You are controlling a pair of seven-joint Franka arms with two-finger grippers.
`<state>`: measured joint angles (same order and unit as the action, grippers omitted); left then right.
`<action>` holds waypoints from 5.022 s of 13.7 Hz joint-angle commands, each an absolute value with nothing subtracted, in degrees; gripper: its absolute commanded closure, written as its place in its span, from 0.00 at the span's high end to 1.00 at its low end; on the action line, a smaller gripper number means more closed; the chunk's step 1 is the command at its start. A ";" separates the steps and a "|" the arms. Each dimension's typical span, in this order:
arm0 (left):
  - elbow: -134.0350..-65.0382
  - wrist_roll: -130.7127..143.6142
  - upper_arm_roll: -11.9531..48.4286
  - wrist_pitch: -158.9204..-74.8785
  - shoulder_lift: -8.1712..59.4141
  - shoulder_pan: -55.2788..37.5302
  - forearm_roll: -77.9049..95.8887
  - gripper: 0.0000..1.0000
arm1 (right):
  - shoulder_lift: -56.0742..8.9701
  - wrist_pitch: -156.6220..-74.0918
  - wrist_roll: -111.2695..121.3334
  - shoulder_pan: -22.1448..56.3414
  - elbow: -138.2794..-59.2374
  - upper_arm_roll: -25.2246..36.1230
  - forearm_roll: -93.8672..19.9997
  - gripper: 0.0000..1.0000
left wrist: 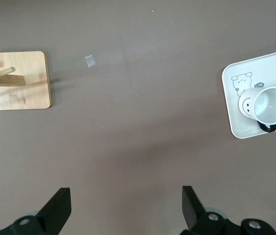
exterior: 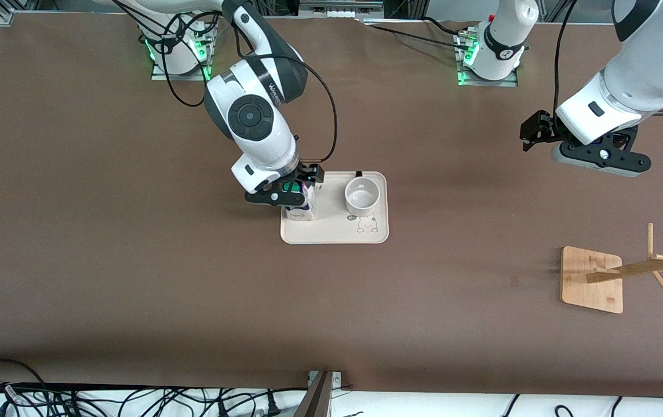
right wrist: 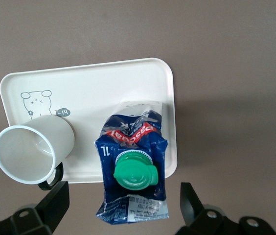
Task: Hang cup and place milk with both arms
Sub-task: 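Close the right gripper around the milk carton's green-capped top, then lift the carton with the right gripper while the left gripper reaches the mug, then lower the left gripper into the white mug's rim and grasp it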
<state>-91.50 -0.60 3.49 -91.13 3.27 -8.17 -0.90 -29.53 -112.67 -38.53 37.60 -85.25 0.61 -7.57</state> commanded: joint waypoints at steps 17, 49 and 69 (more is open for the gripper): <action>-90.00 -0.79 3.52 -90.44 4.04 -7.56 -0.79 1.00 | -30.94 -112.15 -37.27 36.83 -86.22 0.79 -6.85 0.44; -88.15 19.20 4.04 -101.40 22.84 -25.37 0.09 1.00 | -16.70 -97.83 -23.91 35.42 -85.34 19.15 -9.14 0.36; -88.07 -5.87 3.60 -110.73 30.14 -33.84 -2.37 1.00 | -8.97 -96.41 -8.26 35.95 -101.15 29.27 -7.38 0.35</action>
